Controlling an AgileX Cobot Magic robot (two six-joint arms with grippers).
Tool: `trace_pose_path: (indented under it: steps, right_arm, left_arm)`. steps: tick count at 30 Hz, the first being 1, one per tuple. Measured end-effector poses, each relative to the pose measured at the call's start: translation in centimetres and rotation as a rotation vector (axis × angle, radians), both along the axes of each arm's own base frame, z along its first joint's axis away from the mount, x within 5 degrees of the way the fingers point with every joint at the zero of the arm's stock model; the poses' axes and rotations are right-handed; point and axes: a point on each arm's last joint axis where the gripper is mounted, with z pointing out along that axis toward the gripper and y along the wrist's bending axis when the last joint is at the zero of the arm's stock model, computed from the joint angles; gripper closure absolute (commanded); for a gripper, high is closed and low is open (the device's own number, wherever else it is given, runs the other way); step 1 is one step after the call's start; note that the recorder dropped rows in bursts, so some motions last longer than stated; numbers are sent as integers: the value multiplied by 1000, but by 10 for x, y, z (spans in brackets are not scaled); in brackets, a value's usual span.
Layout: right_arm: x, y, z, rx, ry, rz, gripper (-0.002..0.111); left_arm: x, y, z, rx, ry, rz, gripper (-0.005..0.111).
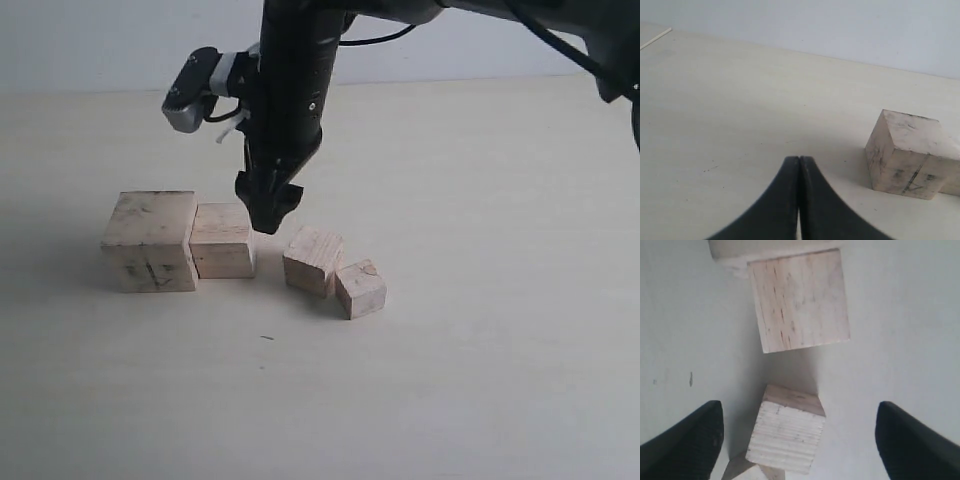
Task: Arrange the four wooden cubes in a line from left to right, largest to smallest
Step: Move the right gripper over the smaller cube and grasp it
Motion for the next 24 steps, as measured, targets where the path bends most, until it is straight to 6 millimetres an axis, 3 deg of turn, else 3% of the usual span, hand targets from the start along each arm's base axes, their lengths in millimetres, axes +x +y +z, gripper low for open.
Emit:
trace_pose_path:
  steps: [5, 8, 15, 24]
  right_arm:
    - [-10, -16, -14, -94, 33, -39, 30]
    - [-13, -23, -12, -104, 37, -51, 30]
    - [-6, -33, -13, -70, 15, -131, 30]
    - [-7, -37, -30, -60, 4, -143, 30]
  left_arm:
    - [0, 0, 0, 0, 0, 0, 107]
    - [0, 0, 0, 0, 0, 0, 107]
    - [0, -1, 0, 0, 0, -13, 107]
    - [0, -1, 0, 0, 0, -17, 107]
